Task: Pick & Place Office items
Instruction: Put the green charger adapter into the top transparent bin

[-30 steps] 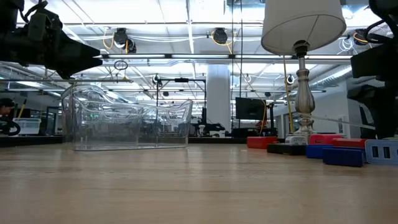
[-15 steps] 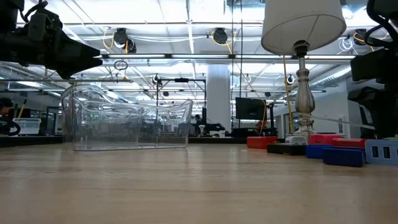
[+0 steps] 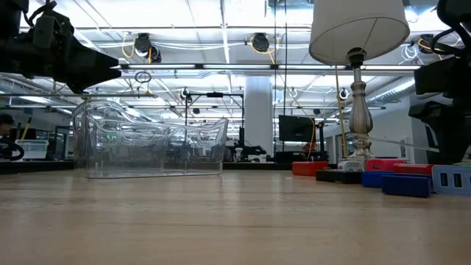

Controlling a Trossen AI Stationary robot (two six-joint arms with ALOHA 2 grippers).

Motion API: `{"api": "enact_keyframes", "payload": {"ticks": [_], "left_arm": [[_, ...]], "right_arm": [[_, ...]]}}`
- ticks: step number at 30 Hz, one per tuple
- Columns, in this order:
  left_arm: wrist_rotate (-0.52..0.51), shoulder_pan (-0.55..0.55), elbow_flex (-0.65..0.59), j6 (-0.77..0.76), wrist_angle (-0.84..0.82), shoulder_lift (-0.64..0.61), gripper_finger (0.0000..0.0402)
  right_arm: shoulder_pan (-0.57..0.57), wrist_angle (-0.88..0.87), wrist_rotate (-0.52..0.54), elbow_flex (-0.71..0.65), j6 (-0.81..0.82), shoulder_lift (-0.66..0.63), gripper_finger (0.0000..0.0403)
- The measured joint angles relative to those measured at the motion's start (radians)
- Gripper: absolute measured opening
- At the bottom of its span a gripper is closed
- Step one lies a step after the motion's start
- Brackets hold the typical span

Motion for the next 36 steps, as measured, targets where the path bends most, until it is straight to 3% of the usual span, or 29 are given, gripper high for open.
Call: {"api": "enact_keyframes", "payload": {"ticks": [14, 28, 36], "left_arm": [[0.000, 0.000, 0.000, 0.000, 0.000, 0.000, 0.0225], [0.000, 0.000, 0.000, 0.000, 0.000, 0.000, 0.0225], [0.000, 0.000, 0.000, 0.000, 0.000, 0.000, 0.0225]], "right_arm": [[0.000, 0.048, -0.006, -0.069, 0.013, -0.005, 0.0251], [0.000, 0.040, -0.038, -0.068, 0.001, -0.005, 0.0129], [0.000, -0.035, -0.074, -0.017, 0.068, -0.003, 0.0132]]}}
